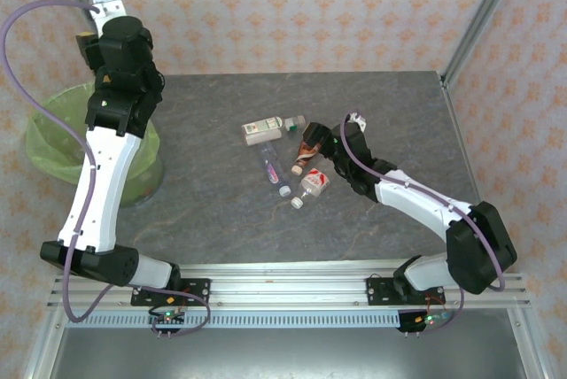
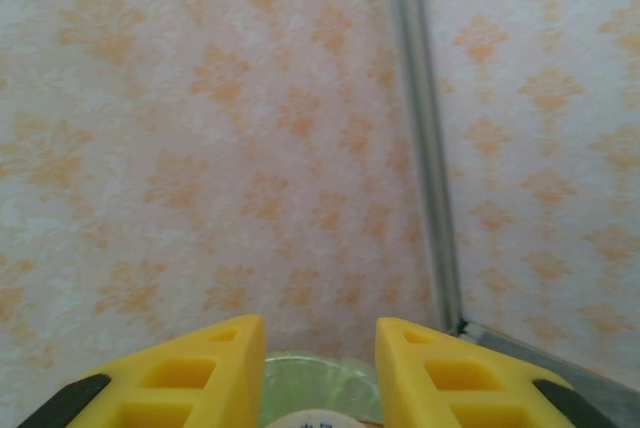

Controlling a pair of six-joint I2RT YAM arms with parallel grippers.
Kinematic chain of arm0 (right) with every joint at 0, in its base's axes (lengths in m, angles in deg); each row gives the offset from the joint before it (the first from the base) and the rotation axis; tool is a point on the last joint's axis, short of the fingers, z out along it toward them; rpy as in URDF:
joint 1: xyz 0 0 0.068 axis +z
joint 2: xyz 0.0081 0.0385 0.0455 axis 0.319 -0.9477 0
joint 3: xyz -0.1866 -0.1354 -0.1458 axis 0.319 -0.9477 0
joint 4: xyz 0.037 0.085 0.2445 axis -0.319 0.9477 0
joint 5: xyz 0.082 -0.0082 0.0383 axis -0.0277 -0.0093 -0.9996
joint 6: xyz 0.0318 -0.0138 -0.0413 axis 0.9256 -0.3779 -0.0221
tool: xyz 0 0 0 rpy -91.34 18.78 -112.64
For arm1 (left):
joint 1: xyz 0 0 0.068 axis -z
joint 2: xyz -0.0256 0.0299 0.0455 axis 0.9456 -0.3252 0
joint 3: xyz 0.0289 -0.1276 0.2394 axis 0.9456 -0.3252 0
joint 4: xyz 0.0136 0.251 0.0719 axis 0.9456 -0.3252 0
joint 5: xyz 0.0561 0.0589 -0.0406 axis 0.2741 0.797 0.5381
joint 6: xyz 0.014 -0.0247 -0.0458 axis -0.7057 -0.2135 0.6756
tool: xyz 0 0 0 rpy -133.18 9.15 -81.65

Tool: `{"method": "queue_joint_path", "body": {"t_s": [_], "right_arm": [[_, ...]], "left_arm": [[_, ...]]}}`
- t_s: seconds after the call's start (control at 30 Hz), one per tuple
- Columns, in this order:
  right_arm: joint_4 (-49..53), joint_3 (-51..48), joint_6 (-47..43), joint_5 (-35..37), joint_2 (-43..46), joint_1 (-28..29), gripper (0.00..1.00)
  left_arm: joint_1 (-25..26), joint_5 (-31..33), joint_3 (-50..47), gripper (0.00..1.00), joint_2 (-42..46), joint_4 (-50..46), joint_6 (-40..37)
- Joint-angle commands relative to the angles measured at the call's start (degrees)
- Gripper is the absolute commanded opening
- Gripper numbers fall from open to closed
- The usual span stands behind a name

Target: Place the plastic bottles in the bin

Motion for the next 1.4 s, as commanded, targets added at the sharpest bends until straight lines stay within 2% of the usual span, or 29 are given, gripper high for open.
{"method": "queue_joint_path", "body": {"t_s": [0.0,0.13,0.37,0.43,0.63,0.73,0.83,0.9,0.97,1.03,1.2,1.37], "right_arm": [[1.3,2.1,-0.4,0.7,-0.3,-0.2,0.99],[2.3,2.4,-1.0,1.5,0.0,-0.2,0.99],[2.6,2.5,-0.9,1.4,-0.4,-0.2,0.99],[2.6,2.7,-0.7,1.1,-0.8,-0.2,0.99],[3.3,3.9,-0.4,-0.4,-2.3,-0.2,0.99],[3.8,4.4,-0.4,-0.8,-2.9,-0.2,0.99],[4.3,4.5,-0.5,-0.9,-3.3,-0.2,0.99],[4.4,4.6,-0.7,-1.1,-3.4,-0.2,0.99],[4.6,4.6,-0.8,-1.1,-3.4,-0.2,0.99],[5.0,4.7,-1.0,-1.0,-3.4,-0.2,0.99],[5.7,4.8,-1.3,-1.1,-3.4,-0.2,0.99],[6.1,4.9,-1.7,-0.9,-3.5,-0.2,0.99]], "left_arm": [[-2.5,6.2,-1.3,0.0,-1.5,2.6,-0.5],[-5.1,10.8,-1.6,0.0,-3.2,3.3,-0.6],[-12.8,8.9,-1.7,0.0,-2.9,-7.4,15.6],[-13.5,9.1,-3.0,0.0,-2.9,-8.1,16.7],[-14.2,15.0,-4.9,0.01,-4.3,-12.3,20.9],[-15.8,16.1,-4.8,0.09,-5.5,-16.3,25.8],[-17.2,14.8,-5.3,0.23,-6.1,-18.5,29.2],[-17.3,15.3,-5.5,0.39,-6.5,-18.8,29.8],[-17.4,15.6,-5.1,0.64,-7.2,-20.1,31.0],[-17.5,14.9,-4.7,0.76,-7.5,-20.9,31.6],[-17.4,10.8,-2.9,0.93,-8.3,-23.3,33.0],[-17.0,7.4,-1.6,1.0,-8.7,-24.4,33.4]]}}
